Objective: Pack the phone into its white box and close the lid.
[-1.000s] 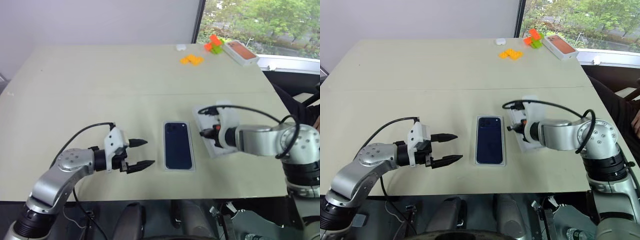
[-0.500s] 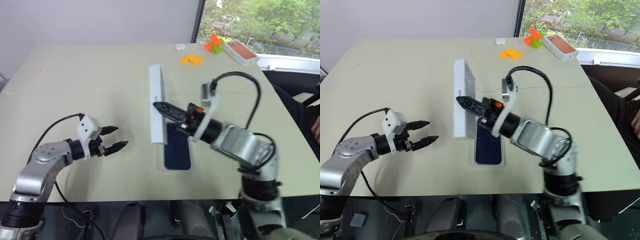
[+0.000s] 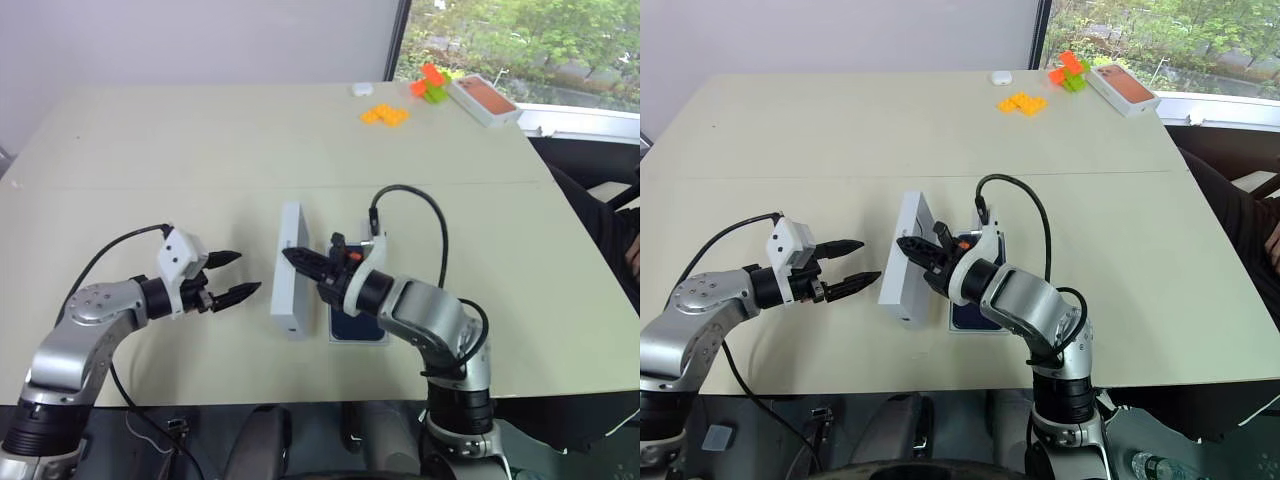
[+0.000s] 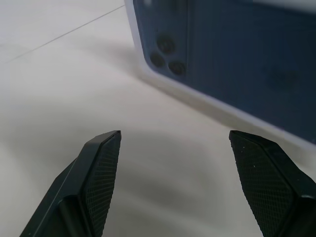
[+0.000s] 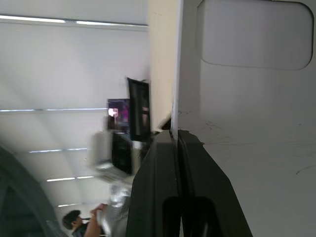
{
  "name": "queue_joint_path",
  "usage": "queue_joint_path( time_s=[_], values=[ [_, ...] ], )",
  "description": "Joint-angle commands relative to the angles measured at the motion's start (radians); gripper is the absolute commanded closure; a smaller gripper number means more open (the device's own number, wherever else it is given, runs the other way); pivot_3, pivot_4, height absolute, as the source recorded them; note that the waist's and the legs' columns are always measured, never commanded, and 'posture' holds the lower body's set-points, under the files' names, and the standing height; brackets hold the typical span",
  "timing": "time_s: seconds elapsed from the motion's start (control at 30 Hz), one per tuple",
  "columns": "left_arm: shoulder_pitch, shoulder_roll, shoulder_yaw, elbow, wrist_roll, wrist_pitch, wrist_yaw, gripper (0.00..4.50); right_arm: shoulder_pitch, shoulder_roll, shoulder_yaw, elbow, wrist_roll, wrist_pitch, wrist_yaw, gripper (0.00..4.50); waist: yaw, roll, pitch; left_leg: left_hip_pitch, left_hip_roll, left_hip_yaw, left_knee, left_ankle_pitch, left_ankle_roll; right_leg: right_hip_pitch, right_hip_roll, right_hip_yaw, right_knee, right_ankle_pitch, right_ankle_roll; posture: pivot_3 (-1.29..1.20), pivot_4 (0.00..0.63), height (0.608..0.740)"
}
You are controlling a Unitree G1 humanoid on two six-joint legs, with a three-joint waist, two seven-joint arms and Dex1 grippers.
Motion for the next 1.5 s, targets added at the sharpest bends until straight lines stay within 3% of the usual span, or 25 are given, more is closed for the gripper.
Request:
queue_joint_path(
  time_s=[0.03, 0.1, 0.17, 0.33, 0.57, 0.7, 0.83, 0.97, 1.1, 1.27, 1.43, 1.47, 1.5],
  values=[
    [-0.013, -0.003, 0.006, -0.035, -0.011, -0.001, -0.001, 0.77, -0.009, -0.010, -0.025, 0.001, 0.023, 0.015, -0.003, 4.47, 0.000, 0.000, 0.000, 0.000, 0.000, 0.000, 0.000, 0.000, 0.000, 0.000, 0.000, 0.000, 0.000, 0.000, 0.000, 0.00, 0.150, 0.740],
    [-0.025, -0.012, -0.009, -0.036, -0.008, -0.001, 0.000, 0.77, -0.008, -0.036, -0.030, 0.001, 0.023, 0.031, 0.004, 4.47, 0.000, 0.000, 0.000, 0.000, 0.000, 0.000, 0.000, 0.000, 0.000, 0.000, 0.001, 0.000, 0.000, 0.000, 0.000, 0.00, 0.150, 0.740],
    [-0.035, -0.022, -0.024, -0.036, -0.003, -0.004, -0.001, 0.77, -0.009, -0.053, -0.041, 0.000, 0.023, 0.035, 0.017, 3.89, 0.001, 0.000, 0.000, 0.000, 0.000, -0.001, 0.000, 0.000, 0.000, 0.000, 0.001, -0.001, 0.001, 0.000, 0.000, 0.00, 0.150, 0.740],
    [-0.059, -0.053, -0.055, -0.044, -0.003, -0.001, 0.004, 0.77, -0.055, -0.178, -0.090, -0.016, 0.023, 0.058, 0.104, 1.56, 0.000, 0.000, 0.000, 0.000, 0.000, 0.000, 0.000, 0.000, 0.000, 0.000, 0.001, -0.001, 0.001, 0.000, 0.000, 0.00, 0.150, 0.740],
    [-0.096, -0.104, -0.124, -0.058, 0.012, -0.006, 0.011, 0.77, -0.130, -0.572, -0.120, -0.005, 0.023, 0.175, 0.398, 1.56, 0.004, 0.000, 0.000, 0.000, -0.001, 0.000, 0.001, 0.000, 0.000, 0.002, 0.002, -0.001, 0.000, 0.000, 0.000, 0.00, 0.150, 0.740],
    [-0.138, -0.150, -0.193, -0.068, 0.035, -0.005, 0.018, 0.77, -0.183, -0.800, -0.131, -0.043, -0.275, 0.233, 0.688, 1.56, 0.006, 0.000, 0.000, 0.001, 0.000, 0.001, 0.001, 0.000, 0.000, 0.002, 0.003, -0.001, 0.000, 0.000, 0.001, 0.00, 0.150, 0.740],
    [-0.180, -0.188, -0.248, -0.067, 0.041, 0.005, 0.013, 0.77, -0.161, -0.957, -0.064, -0.124, -0.580, 0.182, 0.976, 1.56, 0.007, -0.001, 0.000, 0.002, 0.001, 0.000, 0.002, 0.000, 0.000, 0.006, 0.007, -0.001, -0.004, -0.001, 0.001, 0.00, 0.150, 0.740],
    [-0.207, -0.199, -0.310, -0.061, 0.057, 0.010, -0.010, 0.77, -0.130, -0.967, -0.028, -0.136, -0.799, 0.080, 1.105, 1.56, 0.005, -0.001, 0.000, 0.002, 0.002, -0.001, 0.002, 0.000, 0.000, 0.007, 0.010, -0.001, -0.004, 0.000, 0.001, 0.00, 0.150, 0.740],
    [-0.226, -0.214, -0.312, -0.050, 0.061, -0.005, -0.004, 0.77, -0.118, -0.952, -0.001, -0.136, -0.901, 0.057, 1.181, 1.56, 0.006, -0.001, 0.000, 0.003, 0.002, -0.001, 0.002, 0.000, 0.000, 0.007, 0.011, 0.000, -0.003, 0.000, 0.001, 0.00, 0.150, 0.740],
    [-0.252, -0.252, -0.149, -0.088, -0.078, 0.090, 0.085, 0.77, -0.105, -0.959, 0.018, -0.141, -1.045, 0.020, 1.252, 1.56, 0.008, -0.001, 0.000, 0.003, 0.003, -0.002, 0.003, 0.000, 0.000, 0.007, 0.011, 0.000, -0.002, 0.000, 0.001, 0.00, 0.150, 0.740],
    [-0.192, -0.150, -0.031, -0.074, -0.024, 0.117, 0.155, 0.77, -0.088, -0.975, 0.044, -0.138, -1.202, -0.058, 1.344, 1.56, 0.004, 0.000, 0.000, 0.004, 0.003, -0.002, 0.003, 0.000, 0.000, 0.006, 0.012, 0.000, -0.002, 0.000, 0.001, 0.00, 0.150, 0.740],
    [-0.184, -0.127, -0.028, -0.053, -0.005, 0.151, 0.183, 0.77, -0.086, -0.976, 0.051, -0.138, -1.219, -0.064, 1.365, 1.79, 0.006, 0.000, 0.000, 0.004, 0.003, -0.002, 0.003, 0.000, 0.000, 0.007, 0.012, 0.000, -0.002, 0.000, 0.001, 0.00, 0.150, 0.740],
    [-0.180, -0.118, -0.016, -0.033, -0.005, 0.191, 0.213, 1.19, -0.084, -0.978, 0.061, -0.141, -1.240, -0.073, 1.390, 2.09, 0.007, 0.000, 0.000, 0.004, 0.003, -0.002, 0.003, 0.000, 0.000, 0.007, 0.012, 0.000, -0.002, 0.000, 0.000, 0.00, 0.150, 0.740]
  ],
)
